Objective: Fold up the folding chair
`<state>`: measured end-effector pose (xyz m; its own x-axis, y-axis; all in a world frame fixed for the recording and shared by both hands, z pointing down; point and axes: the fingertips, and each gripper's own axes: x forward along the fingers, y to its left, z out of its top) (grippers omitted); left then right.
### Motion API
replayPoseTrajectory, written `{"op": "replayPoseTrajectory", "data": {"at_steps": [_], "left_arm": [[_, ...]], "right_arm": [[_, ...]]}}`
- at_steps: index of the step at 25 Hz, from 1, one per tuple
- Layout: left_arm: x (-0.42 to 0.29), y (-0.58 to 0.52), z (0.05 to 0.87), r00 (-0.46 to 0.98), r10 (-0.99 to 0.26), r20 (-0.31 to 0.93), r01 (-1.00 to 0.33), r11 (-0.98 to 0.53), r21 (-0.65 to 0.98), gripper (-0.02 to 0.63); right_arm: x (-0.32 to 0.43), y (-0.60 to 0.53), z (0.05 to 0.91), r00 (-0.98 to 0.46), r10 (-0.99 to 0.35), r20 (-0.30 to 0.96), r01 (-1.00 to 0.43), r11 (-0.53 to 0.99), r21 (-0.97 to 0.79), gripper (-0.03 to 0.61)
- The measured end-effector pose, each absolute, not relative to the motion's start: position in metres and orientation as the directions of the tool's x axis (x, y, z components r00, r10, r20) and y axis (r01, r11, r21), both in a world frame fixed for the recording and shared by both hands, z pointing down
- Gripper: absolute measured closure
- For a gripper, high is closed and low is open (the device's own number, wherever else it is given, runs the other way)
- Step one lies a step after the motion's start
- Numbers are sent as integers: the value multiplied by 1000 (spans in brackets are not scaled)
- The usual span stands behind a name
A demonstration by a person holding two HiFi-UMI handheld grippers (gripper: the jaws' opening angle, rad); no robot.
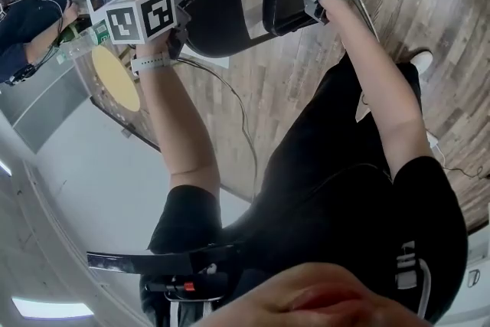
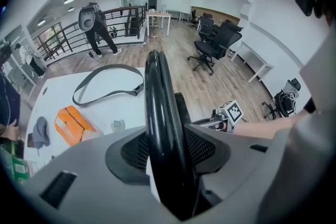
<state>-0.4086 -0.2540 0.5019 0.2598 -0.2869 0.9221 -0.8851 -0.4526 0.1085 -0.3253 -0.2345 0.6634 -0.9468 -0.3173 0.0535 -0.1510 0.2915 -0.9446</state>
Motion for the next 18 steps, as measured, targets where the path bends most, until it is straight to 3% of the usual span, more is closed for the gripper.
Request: {"op": "replayPoseTrajectory", "data": {"at_steps": [5, 10, 18], "left_arm": [[-422, -252, 462, 252, -454, 855, -905, -424, 42, 423], [-400, -235, 396, 233, -730, 642, -939, -342, -48, 423], [-254, -136, 373, 495, -693, 524, -812, -583, -5, 425]], "right_arm": [[-286, -232, 649, -915, -379, 139, -288, 371, -883, 396], [-220, -210, 590, -874, -456, 170, -428, 554, -714, 397], [-123, -140, 440, -850, -523, 63, -472, 703, -532, 397]]}}
